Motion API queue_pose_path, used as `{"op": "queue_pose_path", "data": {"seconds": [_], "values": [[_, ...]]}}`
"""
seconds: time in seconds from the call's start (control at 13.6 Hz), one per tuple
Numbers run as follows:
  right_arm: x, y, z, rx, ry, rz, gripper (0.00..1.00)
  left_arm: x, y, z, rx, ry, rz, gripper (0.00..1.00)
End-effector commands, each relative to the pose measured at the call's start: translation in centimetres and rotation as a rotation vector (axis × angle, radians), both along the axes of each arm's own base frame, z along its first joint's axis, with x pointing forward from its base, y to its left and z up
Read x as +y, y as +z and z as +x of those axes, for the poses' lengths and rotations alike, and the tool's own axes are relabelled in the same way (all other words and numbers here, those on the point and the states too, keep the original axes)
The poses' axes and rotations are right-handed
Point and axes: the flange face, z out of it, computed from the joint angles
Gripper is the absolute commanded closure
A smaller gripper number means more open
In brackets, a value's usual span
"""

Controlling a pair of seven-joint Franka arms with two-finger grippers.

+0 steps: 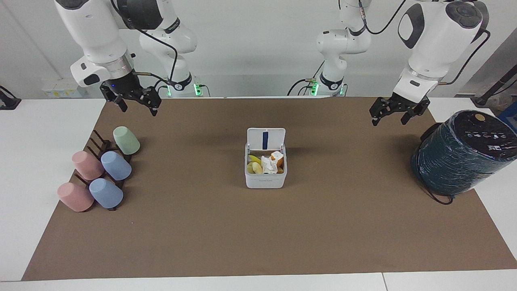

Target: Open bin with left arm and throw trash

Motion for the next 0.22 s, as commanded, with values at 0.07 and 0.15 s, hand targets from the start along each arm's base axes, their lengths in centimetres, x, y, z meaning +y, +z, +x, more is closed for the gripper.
{"op": "queue_pose_path", "data": {"seconds": [0.07,0.15], "values": [[-0.17,-0.13,-0.29,0.011,0.024,0.009,0.00,0.21,0.16,-1.02,-0.005,-0.001,-0.007,0.00],[-0.09,-0.10,-0.26,0.008,0.019,0.009,0.00,0.21,0.16,-1.02,-0.005,-0.001,-0.007,0.00]]}}
